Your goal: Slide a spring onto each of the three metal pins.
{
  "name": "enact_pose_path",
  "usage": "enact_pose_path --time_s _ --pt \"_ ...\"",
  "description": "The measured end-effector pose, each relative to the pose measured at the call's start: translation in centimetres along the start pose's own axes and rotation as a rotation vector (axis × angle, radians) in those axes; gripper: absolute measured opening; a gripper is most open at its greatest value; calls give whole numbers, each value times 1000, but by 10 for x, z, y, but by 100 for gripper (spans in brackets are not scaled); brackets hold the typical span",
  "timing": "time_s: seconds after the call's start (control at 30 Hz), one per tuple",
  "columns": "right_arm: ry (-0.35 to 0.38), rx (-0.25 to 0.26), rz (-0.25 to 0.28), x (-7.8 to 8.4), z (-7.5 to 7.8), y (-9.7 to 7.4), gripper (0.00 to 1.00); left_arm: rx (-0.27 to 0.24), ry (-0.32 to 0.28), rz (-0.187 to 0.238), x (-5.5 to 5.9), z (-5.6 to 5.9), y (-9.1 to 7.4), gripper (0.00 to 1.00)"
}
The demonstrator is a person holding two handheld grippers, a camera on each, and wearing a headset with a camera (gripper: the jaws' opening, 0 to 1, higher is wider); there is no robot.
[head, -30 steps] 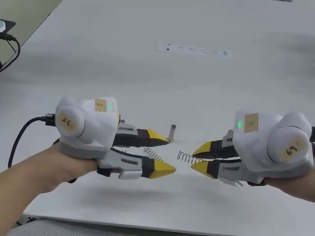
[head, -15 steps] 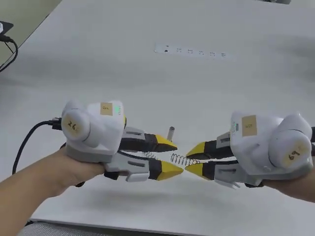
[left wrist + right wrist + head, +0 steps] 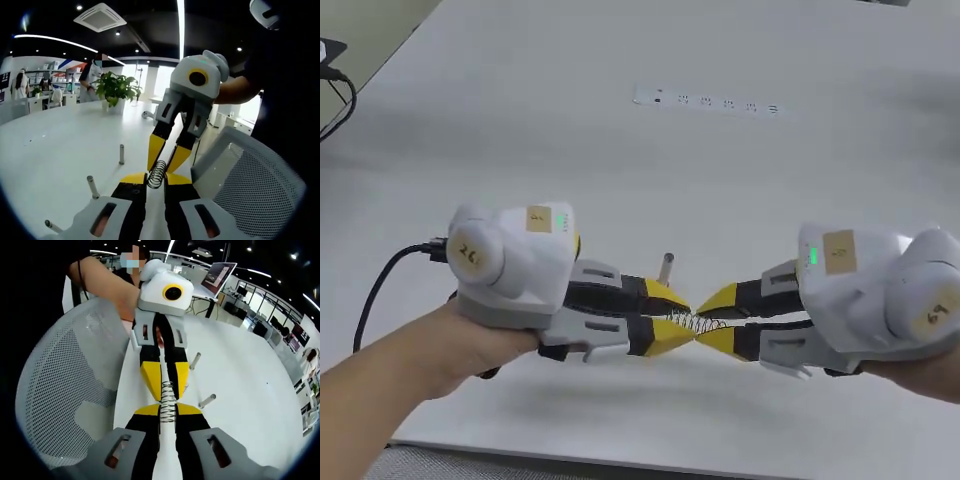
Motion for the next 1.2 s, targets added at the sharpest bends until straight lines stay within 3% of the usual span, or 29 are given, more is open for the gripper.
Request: enact_pose_path --time_s 0.8,1.2 --pt "-39 5 13 -3 -1 -6 7 22 19 7 -6 8 -2 2" --pt "39 7 15 5 -2 -8 11 32 7 0 -5 9 -5 2"
Point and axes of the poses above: the centre of the closed fingertips' face, and the gripper's own axes: y roughly forward along the fingers, z roughly to its right, x roughly out of its underside, the point moved 5 cm from there along -y, roughly backward along the fingers, and after that the axes turned 9 degrees about -x, right-handed, at the moved point
